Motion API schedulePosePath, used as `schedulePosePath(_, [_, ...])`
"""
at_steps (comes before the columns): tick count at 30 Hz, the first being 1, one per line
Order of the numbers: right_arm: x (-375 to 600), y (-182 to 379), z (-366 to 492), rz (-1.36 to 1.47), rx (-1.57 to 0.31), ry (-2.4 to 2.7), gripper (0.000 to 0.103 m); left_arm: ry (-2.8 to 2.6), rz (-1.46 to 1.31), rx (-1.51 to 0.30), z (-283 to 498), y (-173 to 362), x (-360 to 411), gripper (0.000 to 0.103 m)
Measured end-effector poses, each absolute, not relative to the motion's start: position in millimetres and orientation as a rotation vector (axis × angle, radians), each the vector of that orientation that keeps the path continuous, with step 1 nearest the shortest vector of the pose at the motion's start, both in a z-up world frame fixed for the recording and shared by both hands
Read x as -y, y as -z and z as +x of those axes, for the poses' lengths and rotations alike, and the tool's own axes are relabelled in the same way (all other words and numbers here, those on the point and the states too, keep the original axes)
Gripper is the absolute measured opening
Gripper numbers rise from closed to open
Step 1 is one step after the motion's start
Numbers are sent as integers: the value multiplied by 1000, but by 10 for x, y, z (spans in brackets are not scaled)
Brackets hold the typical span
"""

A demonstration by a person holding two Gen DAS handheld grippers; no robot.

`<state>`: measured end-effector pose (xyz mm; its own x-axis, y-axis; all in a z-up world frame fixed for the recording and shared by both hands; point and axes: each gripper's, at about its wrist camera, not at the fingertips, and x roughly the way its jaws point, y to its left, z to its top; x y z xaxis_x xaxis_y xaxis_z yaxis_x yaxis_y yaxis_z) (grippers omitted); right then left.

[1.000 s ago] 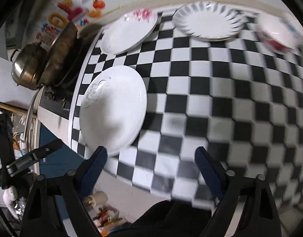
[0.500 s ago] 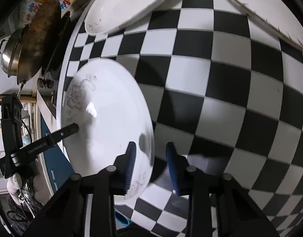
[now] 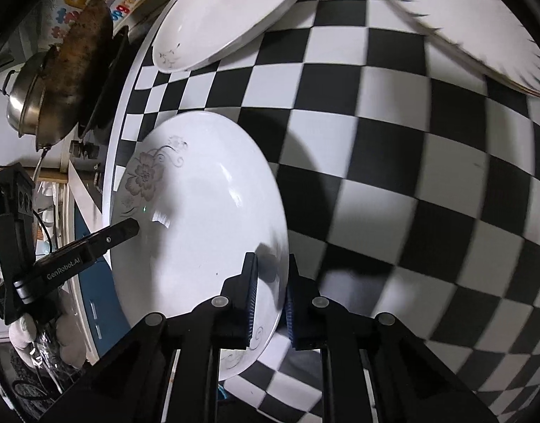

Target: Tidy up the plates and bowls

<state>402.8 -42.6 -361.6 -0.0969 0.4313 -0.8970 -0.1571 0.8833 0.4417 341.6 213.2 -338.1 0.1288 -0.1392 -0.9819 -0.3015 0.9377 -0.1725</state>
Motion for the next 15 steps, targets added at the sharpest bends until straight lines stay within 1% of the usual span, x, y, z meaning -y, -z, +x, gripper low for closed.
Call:
schedulePosePath(9, [1177,3207,3823,282,-1511,-409,16,22,-271,-1401,3525,3116,-1384,27])
schedulePosePath(15, [1826,3015,3652,335,-1460,-319,16,123,-210,-1406,3631,3135,-825,27])
